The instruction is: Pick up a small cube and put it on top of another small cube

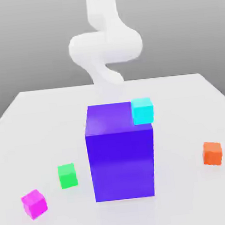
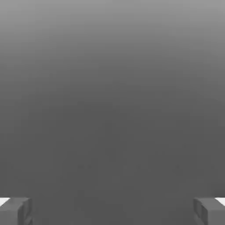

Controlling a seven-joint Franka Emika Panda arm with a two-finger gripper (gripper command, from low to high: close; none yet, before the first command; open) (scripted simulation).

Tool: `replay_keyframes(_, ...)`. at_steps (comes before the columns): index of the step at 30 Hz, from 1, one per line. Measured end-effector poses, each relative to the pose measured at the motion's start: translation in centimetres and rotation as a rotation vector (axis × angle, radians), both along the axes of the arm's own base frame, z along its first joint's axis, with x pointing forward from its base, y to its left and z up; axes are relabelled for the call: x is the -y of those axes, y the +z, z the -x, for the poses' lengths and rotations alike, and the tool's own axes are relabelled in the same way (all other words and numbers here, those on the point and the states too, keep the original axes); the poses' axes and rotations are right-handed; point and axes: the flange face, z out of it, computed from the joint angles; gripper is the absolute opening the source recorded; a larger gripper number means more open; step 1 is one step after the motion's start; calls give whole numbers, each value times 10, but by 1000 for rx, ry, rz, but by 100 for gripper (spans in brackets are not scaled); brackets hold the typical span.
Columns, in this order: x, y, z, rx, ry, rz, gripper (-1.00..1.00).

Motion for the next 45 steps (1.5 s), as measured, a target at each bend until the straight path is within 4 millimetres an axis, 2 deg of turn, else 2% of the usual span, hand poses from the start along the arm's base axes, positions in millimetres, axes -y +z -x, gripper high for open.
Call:
replay_keyframes(2,18,-36,-25,-61,-68,-1,0)
replay_keyframes(3,18,-36,-25,-61,-68,-1,0)
replay_keyframes(5,45,-85,-50,-139,-153,-10,0)
replay_keyframes(7,69,-128,-65,-203,-221,-22,0)
replay_keyframes(12,125,-227,-79,-343,-368,-69,0)
replay_keyframes(16,164,-307,-71,-448,-476,-127,0)
replay_keyframes(20,206,-384,-43,-546,-601,-209,0)
replay_keyframes(25,219,-472,-10,-652,-692,-315,0)
replay_keyframes(30,221,-535,-4,-665,-706,-330,0)
replay_keyframes(31,220,-541,-4,-665,-706,-330,-100)
replay_keyframes(37,220,-545,-4,-665,-706,-329,-100)
replay_keyframes(38,220,-540,-4,-665,-706,-330,-100)
replay_keyframes(43,220,-488,-4,-665,-706,-330,-100)
replay_keyframes(45,214,-473,6,-670,-719,-316,-100)
